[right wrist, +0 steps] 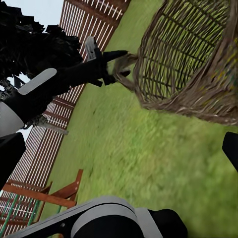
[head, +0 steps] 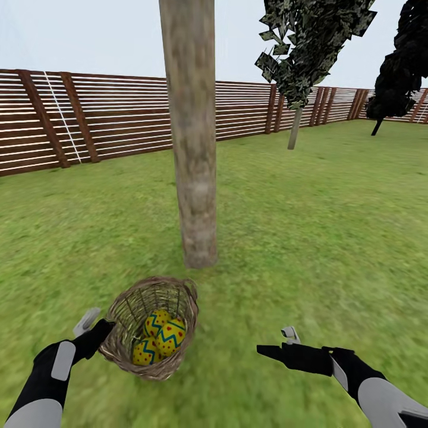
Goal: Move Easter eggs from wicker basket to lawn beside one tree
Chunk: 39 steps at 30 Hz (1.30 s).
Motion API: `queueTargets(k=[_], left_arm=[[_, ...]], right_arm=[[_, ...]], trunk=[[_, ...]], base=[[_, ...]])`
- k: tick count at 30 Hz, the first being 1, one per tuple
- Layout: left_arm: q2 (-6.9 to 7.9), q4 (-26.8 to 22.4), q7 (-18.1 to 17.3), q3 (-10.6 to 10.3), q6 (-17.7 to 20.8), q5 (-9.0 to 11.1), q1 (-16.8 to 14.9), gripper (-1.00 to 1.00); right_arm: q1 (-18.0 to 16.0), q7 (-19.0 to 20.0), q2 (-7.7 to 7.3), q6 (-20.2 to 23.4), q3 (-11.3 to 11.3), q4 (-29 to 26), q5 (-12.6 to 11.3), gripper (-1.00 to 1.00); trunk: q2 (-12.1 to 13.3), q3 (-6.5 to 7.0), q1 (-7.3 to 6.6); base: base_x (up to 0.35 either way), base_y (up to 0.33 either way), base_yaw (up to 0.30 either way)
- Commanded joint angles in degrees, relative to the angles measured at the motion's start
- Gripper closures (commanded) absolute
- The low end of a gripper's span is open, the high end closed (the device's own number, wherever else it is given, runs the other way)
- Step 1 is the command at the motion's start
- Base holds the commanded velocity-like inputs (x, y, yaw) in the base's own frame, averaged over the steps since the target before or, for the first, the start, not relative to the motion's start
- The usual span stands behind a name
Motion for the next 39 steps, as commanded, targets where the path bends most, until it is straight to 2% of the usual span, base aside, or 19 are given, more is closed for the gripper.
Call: queueTargets(k=[1,8,12,29,30,32,33,37,38,39], left_arm=[[0.02,-0.08,-0.26,0.22,0.36,-0.02,-0.05,-1.0],[-0.03,-0.11,-0.26,1.46,0.36,-0.02,-0.05,-1.0],[-0.11,-0.6,-0.26,3.47,0.28,-0.02,-0.05,-1.0],[0.04,-0.85,0.05,4.01,0.76,-0.02,-0.05,-1.0],[0.05,-1.25,-0.06,4.61,0.8,-0.02,-0.05,-1.0],[-0.01,-3.96,-0.22,8.36,1.22,-0.02,-0.05,-1.0],[-0.04,-4.61,-0.24,8.95,1.47,-0.02,-0.05,-1.0],[0.03,-6.42,-0.29,9.43,5.27,-0.02,-0.05,-1.0],[0.05,-8.31,-0.27,9.47,6.77,0.01,-0.05,-1.0],[-0.01,-12.94,-0.28,9.52,10.41,0.05,-0.05,-1.0]], right_arm=[[-0.03,0.25,0.02,0.6,-0.31,-0.02,0.32,-1.0],[-0.03,0.25,0.02,0.54,-0.31,-0.02,0.34,-1.0],[-0.03,0.24,0.02,0.52,-0.31,-0.02,0.35,-1.0],[-0.03,0.25,-0.15,0.52,-0.39,-0.28,0.27,-1.0],[-0.03,0.25,-0.15,0.52,-0.44,-0.39,0.31,-1.0],[-0.17,0.25,-0.23,0.59,-0.39,-1.8,0.46,-1.0],[-0.24,0.25,-0.26,0.65,-0.52,-2.1,0.39,-1.0],[-0.59,0.25,-0.39,1.39,-0.81,-2.3,0.11,-1.0],[-0.57,0.25,-0.39,1.4,-0.83,-2.3,0.1,-1.0],[-0.54,0.25,-0.32,1.4,-0.83,-2.31,0.13,-1.0]], trunk=[[-0.02,-0.05,-0.01],[-0.02,-0.05,-0.01],[-0.02,-0.05,-0.01],[6.8,3.0,-3.74],[7.2,3.18,-3.96],[8.0,3.54,-4.4],[8.4,3.72,-4.62],[10.01,4.44,-5.5],[10.41,4.62,-5.72],[10.81,4.8,-5.94]], base=[[0.0,0.0,0.0],[0.0,0.0,0.0],[0.0,0.0,0.0],[0.0,0.0,0.0],[0.0,0.0,0.0],[0.0,0.0,0.0],[0.0,0.0,0.0],[0.0,0.0,0.0],[0.0,0.0,0.0],[0.0,0.0,0.0]])
